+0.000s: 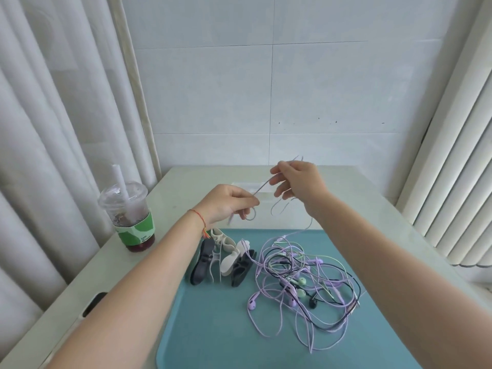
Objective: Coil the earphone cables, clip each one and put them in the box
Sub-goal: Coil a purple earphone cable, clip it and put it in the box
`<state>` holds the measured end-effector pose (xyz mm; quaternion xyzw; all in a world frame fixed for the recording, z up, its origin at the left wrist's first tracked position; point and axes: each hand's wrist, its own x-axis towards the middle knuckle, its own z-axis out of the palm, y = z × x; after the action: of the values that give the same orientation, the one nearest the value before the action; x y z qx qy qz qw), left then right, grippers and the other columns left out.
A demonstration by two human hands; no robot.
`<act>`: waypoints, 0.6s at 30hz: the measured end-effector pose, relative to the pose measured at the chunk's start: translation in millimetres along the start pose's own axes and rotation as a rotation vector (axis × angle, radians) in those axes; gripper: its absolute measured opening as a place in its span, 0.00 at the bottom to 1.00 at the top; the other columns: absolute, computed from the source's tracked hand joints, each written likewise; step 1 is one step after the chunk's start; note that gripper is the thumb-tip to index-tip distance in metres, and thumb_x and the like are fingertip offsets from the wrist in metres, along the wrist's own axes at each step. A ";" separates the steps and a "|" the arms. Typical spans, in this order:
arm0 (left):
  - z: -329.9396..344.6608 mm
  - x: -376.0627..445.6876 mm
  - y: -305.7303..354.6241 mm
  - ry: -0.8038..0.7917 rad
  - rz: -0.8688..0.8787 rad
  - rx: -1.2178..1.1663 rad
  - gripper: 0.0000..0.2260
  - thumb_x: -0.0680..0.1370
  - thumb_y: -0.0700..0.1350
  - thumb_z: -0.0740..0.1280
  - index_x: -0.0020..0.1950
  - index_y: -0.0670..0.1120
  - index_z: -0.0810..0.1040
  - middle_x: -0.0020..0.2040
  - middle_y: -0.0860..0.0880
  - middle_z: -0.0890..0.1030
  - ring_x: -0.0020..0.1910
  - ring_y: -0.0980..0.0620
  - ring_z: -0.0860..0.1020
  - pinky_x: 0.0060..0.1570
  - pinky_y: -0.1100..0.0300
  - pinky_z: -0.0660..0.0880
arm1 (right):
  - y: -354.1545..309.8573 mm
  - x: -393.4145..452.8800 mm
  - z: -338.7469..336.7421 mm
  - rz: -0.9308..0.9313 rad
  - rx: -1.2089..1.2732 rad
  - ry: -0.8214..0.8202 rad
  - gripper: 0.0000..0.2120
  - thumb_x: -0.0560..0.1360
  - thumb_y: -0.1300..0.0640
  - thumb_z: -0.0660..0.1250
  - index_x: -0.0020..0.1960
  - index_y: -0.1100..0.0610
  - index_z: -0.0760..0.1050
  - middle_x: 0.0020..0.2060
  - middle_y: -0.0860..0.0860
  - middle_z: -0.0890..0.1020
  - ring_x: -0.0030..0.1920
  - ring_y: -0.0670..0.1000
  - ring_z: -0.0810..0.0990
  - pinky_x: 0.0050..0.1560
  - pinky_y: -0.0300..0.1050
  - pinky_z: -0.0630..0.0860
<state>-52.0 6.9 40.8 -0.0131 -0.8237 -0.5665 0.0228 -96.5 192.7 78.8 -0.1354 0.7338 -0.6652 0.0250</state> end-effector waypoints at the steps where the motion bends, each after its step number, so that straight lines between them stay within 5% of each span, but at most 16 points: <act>1: -3.1 -0.2 -2.8 -0.007 -0.013 0.063 0.05 0.73 0.41 0.74 0.45 0.41 0.84 0.32 0.49 0.81 0.32 0.53 0.77 0.42 0.64 0.74 | -1.3 0.9 -2.2 -0.004 0.028 0.057 0.12 0.80 0.59 0.58 0.46 0.62 0.78 0.34 0.55 0.82 0.24 0.51 0.77 0.25 0.40 0.71; 4: -8.4 -0.7 -10.2 0.010 -0.046 0.283 0.05 0.73 0.38 0.73 0.47 0.46 0.84 0.41 0.51 0.83 0.42 0.55 0.78 0.50 0.63 0.73 | -3.7 2.5 -3.9 -0.005 0.052 0.156 0.11 0.79 0.60 0.57 0.47 0.62 0.78 0.36 0.54 0.83 0.24 0.51 0.79 0.27 0.41 0.72; 7: -9.6 -1.1 -8.7 0.071 -0.045 0.259 0.11 0.73 0.40 0.73 0.55 0.48 0.82 0.46 0.52 0.81 0.44 0.56 0.78 0.46 0.66 0.72 | -2.3 1.4 2.8 -0.002 0.040 0.156 0.11 0.80 0.59 0.57 0.47 0.61 0.78 0.39 0.54 0.84 0.25 0.52 0.80 0.28 0.42 0.73; 14: -0.5 -6.5 1.9 0.050 0.010 0.086 0.08 0.78 0.43 0.68 0.55 0.47 0.83 0.42 0.50 0.84 0.37 0.57 0.79 0.41 0.65 0.73 | -5.0 -2.4 18.3 0.021 0.004 0.059 0.12 0.80 0.59 0.57 0.48 0.62 0.78 0.38 0.54 0.86 0.26 0.53 0.81 0.28 0.41 0.73; 18: 11.8 -2.3 4.7 0.166 0.048 0.016 0.07 0.76 0.44 0.72 0.53 0.46 0.81 0.38 0.48 0.82 0.34 0.54 0.77 0.37 0.63 0.74 | -6.4 -5.8 22.6 0.032 -0.003 -0.004 0.12 0.80 0.59 0.57 0.49 0.63 0.78 0.39 0.56 0.86 0.27 0.54 0.81 0.27 0.41 0.74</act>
<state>-49.8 19.6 40.8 0.0146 -0.8228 -0.5585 0.1046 -85.0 171.6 81.7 -0.1251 0.7369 -0.6633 0.0367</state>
